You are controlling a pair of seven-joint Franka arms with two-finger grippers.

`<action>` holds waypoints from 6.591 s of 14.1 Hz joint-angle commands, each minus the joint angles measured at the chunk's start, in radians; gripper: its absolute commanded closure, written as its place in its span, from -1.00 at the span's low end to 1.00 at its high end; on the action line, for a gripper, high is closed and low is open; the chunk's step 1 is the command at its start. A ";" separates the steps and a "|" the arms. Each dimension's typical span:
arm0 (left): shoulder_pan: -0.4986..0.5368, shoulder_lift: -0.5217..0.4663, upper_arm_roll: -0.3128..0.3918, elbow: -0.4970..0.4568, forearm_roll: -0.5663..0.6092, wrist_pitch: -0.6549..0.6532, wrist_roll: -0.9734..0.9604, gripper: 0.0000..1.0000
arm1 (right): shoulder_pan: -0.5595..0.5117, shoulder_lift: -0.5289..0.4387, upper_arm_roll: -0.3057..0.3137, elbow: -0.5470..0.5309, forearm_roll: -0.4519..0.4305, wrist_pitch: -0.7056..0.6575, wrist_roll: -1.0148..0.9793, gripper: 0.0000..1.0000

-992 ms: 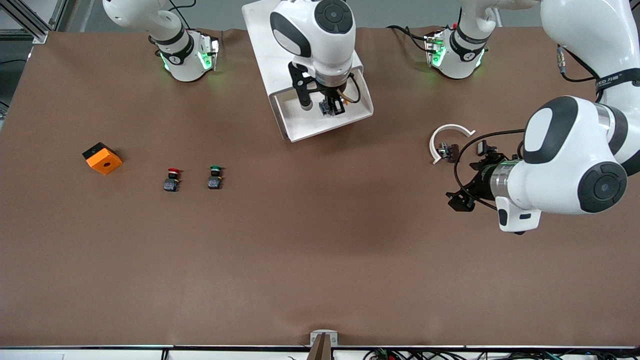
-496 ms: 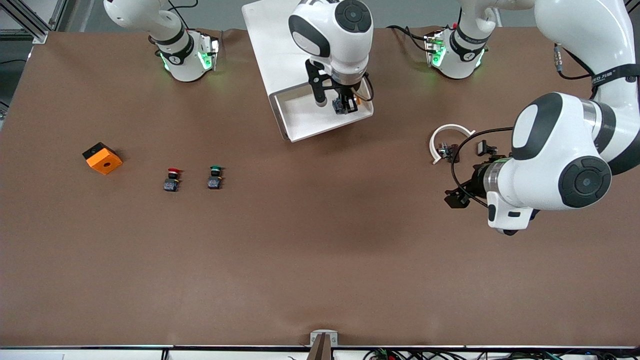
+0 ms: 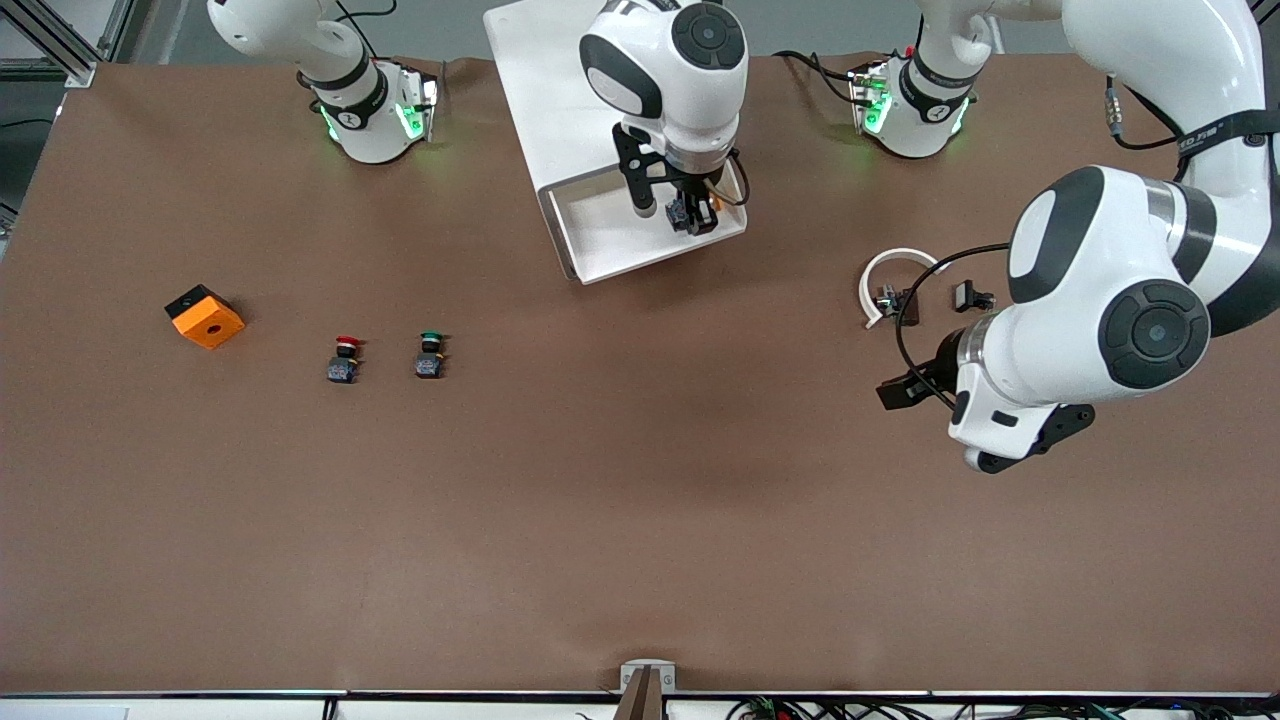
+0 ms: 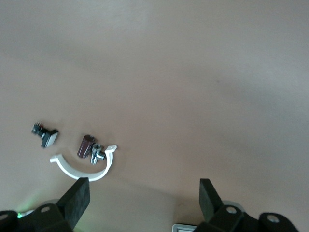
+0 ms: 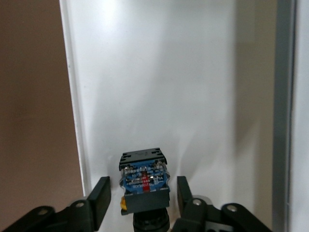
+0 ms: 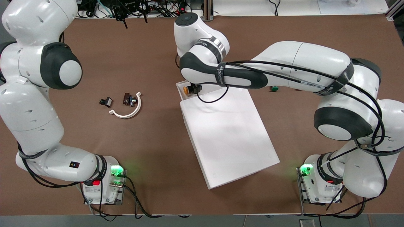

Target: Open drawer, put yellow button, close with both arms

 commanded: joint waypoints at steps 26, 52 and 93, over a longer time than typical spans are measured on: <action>-0.259 -0.116 -0.241 -0.540 0.033 0.482 -0.413 -1.00 | -0.704 -0.026 -0.030 0.182 -0.063 -0.368 -2.044 -1.00; -0.216 -0.041 -0.373 -0.476 -0.142 0.332 -0.485 -1.00 | -1.012 -0.232 -0.028 0.235 -0.175 -0.555 -2.288 -1.00; 0.224 -0.680 -0.020 -0.580 0.013 0.121 0.571 -1.00 | -1.022 -0.666 -0.030 -0.224 -0.077 -0.409 -2.288 -1.00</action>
